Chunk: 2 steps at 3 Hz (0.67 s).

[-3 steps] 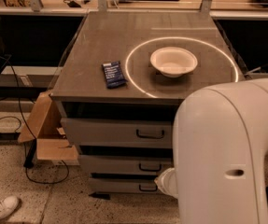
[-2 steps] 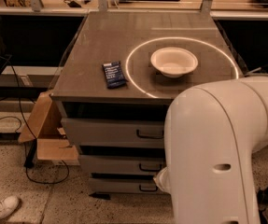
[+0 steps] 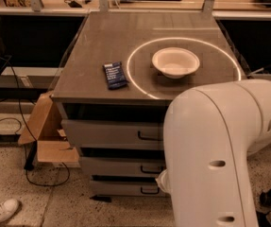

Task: Close middle drawer

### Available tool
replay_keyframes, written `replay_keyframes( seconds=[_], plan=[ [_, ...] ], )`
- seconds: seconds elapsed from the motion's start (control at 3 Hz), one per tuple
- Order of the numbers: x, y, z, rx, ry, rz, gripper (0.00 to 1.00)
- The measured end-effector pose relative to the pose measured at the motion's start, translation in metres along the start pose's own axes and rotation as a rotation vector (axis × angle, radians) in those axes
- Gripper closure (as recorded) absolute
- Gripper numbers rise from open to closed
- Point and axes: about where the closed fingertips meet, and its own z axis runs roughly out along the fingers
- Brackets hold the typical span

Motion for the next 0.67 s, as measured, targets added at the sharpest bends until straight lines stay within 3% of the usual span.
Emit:
replay_keyframes(
  seconds=[0.67],
  plan=[
    [-0.015,-0.008,0.004,0.056,-0.070,-0.003,1.00]
  ],
)
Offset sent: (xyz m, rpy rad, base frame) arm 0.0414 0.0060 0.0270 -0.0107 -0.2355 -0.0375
